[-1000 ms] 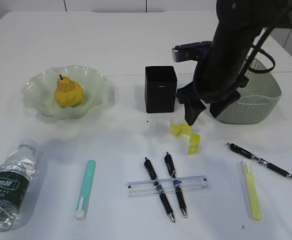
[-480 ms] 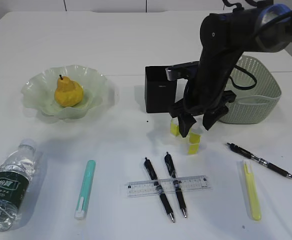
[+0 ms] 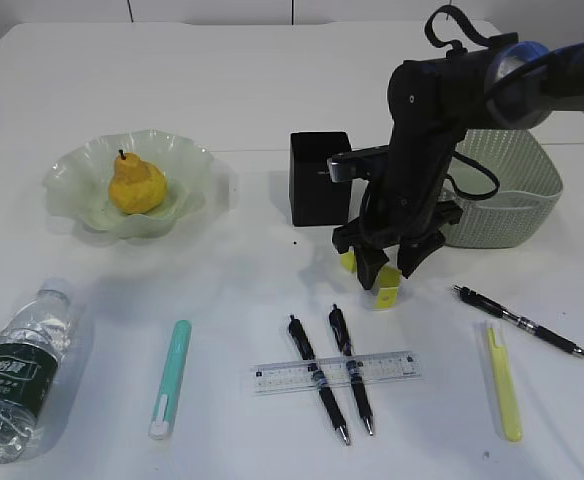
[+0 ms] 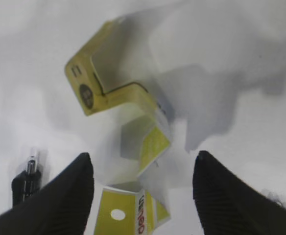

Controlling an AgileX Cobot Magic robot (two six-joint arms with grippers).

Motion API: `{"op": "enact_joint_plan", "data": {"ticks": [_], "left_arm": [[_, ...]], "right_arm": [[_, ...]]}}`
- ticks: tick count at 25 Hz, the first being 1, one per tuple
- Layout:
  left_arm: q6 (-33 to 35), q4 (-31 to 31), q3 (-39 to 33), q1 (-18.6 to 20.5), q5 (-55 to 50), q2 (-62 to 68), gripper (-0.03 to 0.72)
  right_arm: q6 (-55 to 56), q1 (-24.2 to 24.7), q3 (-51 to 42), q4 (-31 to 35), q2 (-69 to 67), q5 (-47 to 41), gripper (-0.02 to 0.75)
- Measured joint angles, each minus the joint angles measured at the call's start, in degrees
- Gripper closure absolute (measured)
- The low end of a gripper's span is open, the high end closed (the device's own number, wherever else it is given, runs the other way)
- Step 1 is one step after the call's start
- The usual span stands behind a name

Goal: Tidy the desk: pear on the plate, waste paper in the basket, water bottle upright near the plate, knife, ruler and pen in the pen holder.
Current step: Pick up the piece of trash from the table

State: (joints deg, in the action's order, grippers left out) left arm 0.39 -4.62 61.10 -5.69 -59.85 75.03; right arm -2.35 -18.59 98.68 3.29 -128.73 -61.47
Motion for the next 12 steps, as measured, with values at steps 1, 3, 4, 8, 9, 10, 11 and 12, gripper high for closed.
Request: {"op": "enact_joint_plan", "data": {"ticks": [1,3,4,8,9,10,11,12], "left_arm": [[0.0,0.0,0.0,0.0,0.0,0.0,0.152],[0.0,0.0,0.0,0.0,0.0,0.0,0.152],[0.0,0.0,0.0,0.0,0.1,0.0,0.152],[0.0,0.0,0.0,0.0,0.2,0.0,0.152],[0.0,0.0,0.0,0.0,0.2,0.0,0.152],[0.0,0.0,0.0,0.0,0.2,0.0,0.152],[0.0,0.0,0.0,0.0,0.2,0.0,0.153],[0.0,0.0,0.0,0.0,0.2,0.0,0.154]], "right_arm": [[0.2,0.0,0.0,0.0,-0.1,0.0,0.299],[0.2,0.0,0.0,0.0,-0.4,0.0,0.364],[0.3,0.0,0.0,0.0,-0.4,0.0,0.395],[0.4,0.0,0.0,0.0,-0.4,0.3,0.549],[0.4,0.0,0.0,0.0,-0.4,0.3,0.582],[0.4,0.0,0.0,0.0,-0.4,0.3,0.606],[0.4,0.0,0.0,0.0,-0.4,0.3,0.622],[0.4,0.0,0.0,0.0,-0.4,0.3,0.635]]}}
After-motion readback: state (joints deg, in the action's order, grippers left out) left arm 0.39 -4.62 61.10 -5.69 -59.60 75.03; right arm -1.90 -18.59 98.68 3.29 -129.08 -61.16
